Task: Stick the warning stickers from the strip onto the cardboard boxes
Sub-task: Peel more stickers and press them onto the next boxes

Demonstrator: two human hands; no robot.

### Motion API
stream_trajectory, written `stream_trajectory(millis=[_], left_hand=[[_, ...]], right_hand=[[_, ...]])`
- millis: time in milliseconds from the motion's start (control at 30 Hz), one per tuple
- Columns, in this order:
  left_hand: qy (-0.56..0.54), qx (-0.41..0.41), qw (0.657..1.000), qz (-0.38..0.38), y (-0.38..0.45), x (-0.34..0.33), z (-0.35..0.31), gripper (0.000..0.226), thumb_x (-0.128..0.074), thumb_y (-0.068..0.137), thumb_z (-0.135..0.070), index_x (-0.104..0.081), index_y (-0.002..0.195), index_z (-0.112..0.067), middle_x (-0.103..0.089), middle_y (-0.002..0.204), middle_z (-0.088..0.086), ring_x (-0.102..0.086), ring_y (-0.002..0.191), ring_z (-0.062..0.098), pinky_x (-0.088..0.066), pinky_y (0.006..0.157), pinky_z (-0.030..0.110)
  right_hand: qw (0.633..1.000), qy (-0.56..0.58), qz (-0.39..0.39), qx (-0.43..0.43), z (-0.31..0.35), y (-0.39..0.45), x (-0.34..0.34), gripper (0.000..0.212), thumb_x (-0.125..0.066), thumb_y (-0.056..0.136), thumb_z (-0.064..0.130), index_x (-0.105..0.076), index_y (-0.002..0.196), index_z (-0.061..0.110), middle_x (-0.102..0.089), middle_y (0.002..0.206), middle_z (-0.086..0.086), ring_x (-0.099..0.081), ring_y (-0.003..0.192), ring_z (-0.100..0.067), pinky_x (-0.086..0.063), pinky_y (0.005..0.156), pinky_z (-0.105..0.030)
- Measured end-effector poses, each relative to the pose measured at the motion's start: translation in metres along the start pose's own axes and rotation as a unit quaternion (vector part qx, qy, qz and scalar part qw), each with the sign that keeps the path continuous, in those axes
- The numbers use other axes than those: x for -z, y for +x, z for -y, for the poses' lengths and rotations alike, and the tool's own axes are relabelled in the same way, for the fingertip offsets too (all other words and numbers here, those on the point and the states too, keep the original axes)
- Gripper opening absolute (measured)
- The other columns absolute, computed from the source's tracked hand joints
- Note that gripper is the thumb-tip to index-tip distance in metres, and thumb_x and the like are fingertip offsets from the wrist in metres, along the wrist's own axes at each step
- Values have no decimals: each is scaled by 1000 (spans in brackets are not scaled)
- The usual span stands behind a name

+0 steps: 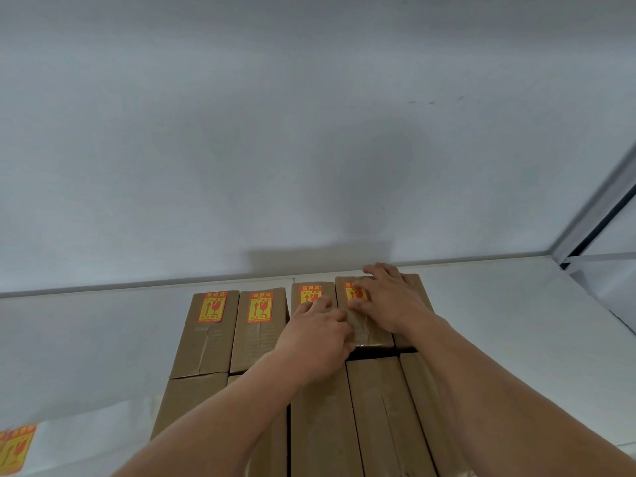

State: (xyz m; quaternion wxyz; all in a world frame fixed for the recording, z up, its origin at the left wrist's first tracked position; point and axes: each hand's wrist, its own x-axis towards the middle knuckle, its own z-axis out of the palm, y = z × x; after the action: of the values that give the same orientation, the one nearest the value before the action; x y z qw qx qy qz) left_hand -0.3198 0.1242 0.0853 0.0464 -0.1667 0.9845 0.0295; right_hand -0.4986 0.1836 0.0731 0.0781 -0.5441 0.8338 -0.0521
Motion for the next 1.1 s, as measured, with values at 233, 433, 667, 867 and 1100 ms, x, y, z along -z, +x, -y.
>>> stream_trajectory(millis=[233,433,667,867,1100], left_hand=[[-3,2,1000,-2,1,-5,2,42,-34,98,-45,-56,128,-26,-49,136,-7,-28,130,25,-23,107,43],[-52,15,998,-10,1,-6,4,40,-35,97,-47,-54,130,-32,-47,137,-10,-30,130,20,-25,107,40],[-64,24,998,-2,0,-8,3,42,-35,97,-48,-52,132,-32,-46,138,-10,-29,131,19,-25,108,41],[-68,15,997,12,-6,1,5,44,-38,97,-48,-50,134,-29,-44,142,-8,-28,135,20,-24,110,41],[-43,9,997,-63,-72,11,48,37,-32,99,-43,-61,115,-26,-57,116,-7,-53,106,17,-46,88,36]], right_hand=[[1000,11,21,2,4,5,-6,50,-41,92,63,-41,139,47,-18,159,10,-3,146,-18,-9,117,-44],[1000,22,6,-14,3,4,-3,52,-44,89,66,-43,138,47,-21,157,9,-5,146,-18,-9,117,-44],[999,-3,13,-45,-6,-5,-3,56,-41,89,67,-41,141,45,-22,158,6,-7,146,-20,-12,116,-44],[999,-1,22,-36,4,-5,7,56,-45,91,61,-41,142,39,-22,158,5,-8,146,-20,-14,116,-45],[997,-8,-51,57,70,-15,15,36,-39,99,41,-57,128,28,-48,139,6,-40,129,-18,-32,104,-37]])
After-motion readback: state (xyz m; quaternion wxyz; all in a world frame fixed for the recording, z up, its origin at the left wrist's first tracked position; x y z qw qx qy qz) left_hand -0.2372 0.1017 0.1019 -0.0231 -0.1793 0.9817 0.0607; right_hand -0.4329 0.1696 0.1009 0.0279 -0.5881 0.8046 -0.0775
